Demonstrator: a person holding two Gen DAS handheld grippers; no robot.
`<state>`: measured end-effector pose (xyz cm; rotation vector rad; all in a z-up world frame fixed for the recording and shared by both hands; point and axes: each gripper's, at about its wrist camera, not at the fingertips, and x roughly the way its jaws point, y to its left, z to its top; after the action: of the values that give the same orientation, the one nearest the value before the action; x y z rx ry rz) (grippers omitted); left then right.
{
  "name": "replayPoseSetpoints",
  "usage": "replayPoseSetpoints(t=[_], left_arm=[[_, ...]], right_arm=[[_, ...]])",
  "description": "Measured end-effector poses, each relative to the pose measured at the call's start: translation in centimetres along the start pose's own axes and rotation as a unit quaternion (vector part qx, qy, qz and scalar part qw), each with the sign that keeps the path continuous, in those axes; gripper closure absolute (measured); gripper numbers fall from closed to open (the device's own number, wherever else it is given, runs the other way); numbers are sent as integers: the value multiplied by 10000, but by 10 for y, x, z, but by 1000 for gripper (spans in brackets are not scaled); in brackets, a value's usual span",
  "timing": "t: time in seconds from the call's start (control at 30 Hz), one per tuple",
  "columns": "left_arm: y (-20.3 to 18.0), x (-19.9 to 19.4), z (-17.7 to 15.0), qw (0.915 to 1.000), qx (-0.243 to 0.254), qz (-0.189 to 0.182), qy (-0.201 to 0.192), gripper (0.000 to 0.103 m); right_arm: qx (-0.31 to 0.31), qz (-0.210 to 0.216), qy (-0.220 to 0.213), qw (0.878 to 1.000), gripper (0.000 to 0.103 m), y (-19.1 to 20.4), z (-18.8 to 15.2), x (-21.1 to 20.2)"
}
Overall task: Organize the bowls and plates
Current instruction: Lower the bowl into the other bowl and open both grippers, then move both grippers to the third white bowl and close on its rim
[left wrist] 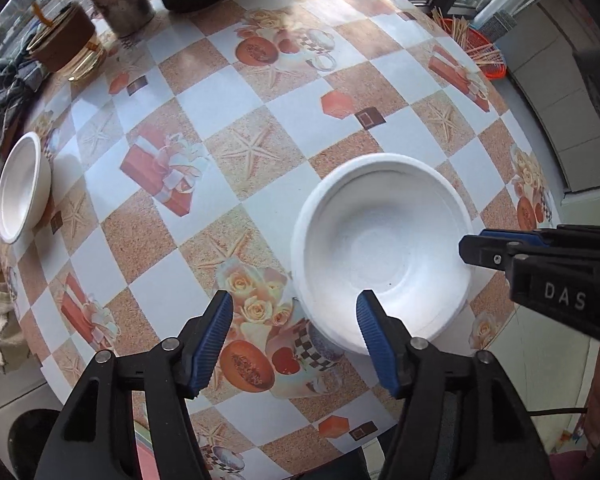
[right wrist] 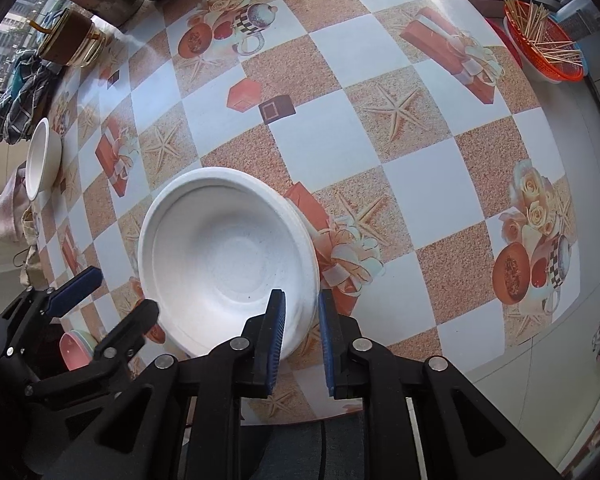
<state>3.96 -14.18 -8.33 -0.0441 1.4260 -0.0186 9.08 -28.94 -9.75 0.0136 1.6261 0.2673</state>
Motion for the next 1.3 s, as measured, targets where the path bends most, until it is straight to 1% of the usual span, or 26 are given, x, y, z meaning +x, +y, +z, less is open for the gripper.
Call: replayPoseSetpoints(t=[0.03,0.07,0.1,0.27,0.4,0.47,0.6,0.7,0.77,0.87,0.93,0.97,1.1,1.3], left_arm=[[9,-4,0,9999,-123,-16,-37,33],[17,-7,0,9997,-236,-33,-69,32],[26,-10,0,9993,-365,-43,-108,31],[70,-29,-1,9952,-903,72,-363,29],[111,-44,5,9892,-1327,235,-579,28],[135,-49,8,9844,-1586,344,-678,28],[187,-56,9,9713,-2186,515,-786,27],[225,-59,8,9594,-2604,677,-851,27],[248,-57,9,9521,-2844,762,-821,27],[282,-51,10,9389,-3252,804,-790,27],[301,-46,12,9321,-3441,818,-775,27],[309,-43,14,9301,-3493,837,-770,27],[334,-28,23,9289,-3502,977,-698,27],[357,-1,38,9325,-3399,1087,-554,27]], right_arm=[[33,-42,-33,10000,22,-1,1,-2],[55,-53,-121,9999,5,-2,3,-4],[63,-35,-224,9997,5,-1,4,-8],[-123,-41,-337,9993,5,17,23,-20],[-497,33,-421,9979,5,55,42,-29],[-723,78,-448,9963,5,79,52,-32],[-1193,136,-477,9916,5,132,68,-31],[-1518,168,-480,9871,5,172,82,-27],[-1709,166,-482,9840,5,202,92,-24],[-1880,170,-452,9810,5,236,107,-14],[-2008,165,-408,9786,5,259,116,-5],[-2051,151,-392,9778,5,268,121,-1],[-2153,147,-356,9758,5,303,138,20],[-2114,89,-339,9768,5,336,165,54]])
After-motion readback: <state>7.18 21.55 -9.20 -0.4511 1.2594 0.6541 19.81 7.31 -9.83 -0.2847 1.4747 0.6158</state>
